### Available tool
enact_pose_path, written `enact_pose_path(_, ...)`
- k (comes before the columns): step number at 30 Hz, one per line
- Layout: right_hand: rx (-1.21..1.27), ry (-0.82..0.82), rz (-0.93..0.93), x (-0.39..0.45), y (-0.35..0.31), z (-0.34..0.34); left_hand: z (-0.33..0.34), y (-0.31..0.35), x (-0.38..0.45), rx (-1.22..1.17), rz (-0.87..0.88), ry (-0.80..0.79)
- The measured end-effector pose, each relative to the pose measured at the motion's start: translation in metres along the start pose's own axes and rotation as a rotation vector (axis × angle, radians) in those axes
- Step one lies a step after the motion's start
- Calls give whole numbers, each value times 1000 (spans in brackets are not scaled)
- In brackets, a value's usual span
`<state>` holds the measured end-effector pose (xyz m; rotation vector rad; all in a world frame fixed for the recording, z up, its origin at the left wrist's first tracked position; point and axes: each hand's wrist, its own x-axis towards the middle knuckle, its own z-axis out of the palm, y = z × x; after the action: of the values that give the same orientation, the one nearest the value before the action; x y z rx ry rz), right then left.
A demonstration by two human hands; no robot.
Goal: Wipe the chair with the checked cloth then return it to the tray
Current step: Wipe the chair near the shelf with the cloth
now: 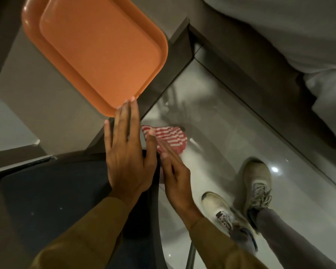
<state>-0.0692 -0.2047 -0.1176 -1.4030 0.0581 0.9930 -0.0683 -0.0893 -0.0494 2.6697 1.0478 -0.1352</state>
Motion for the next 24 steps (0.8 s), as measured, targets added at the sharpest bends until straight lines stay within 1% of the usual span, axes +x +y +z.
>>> enact_pose_path(2,-44,13,-2,19,19,-6,3,-1,0,-11,3,12)
enact_pose_path(5,-44,61,161,53,38,-21,6,-4,-1,-39,-5,47)
enact_pose_path(8,-35,103,291,70,32,-27,8,-7,1,-53,-12,50)
enact_pose_path(10,12,110,272,55,13,-20,6,-6,0,-57,-29,39)
enact_pose_path(12,72,24,173,21,-7,-14,3,-3,0,-63,-29,18)
enact_pose_path(14,92,-71,117,-6,-16,-12,2,-2,1,-45,-19,7)
enact_pose_path(17,92,-69,86,-1,-6,-12,2,-3,0,-24,-5,17)
enact_pose_path(19,42,-60,48,15,10,-14,5,-3,0,-33,4,33)
enact_pose_path(21,9,-68,64,34,31,-16,7,-6,-1,-35,8,50)
enact_pose_path(24,7,0,195,57,43,-21,8,-7,0,-54,-2,48)
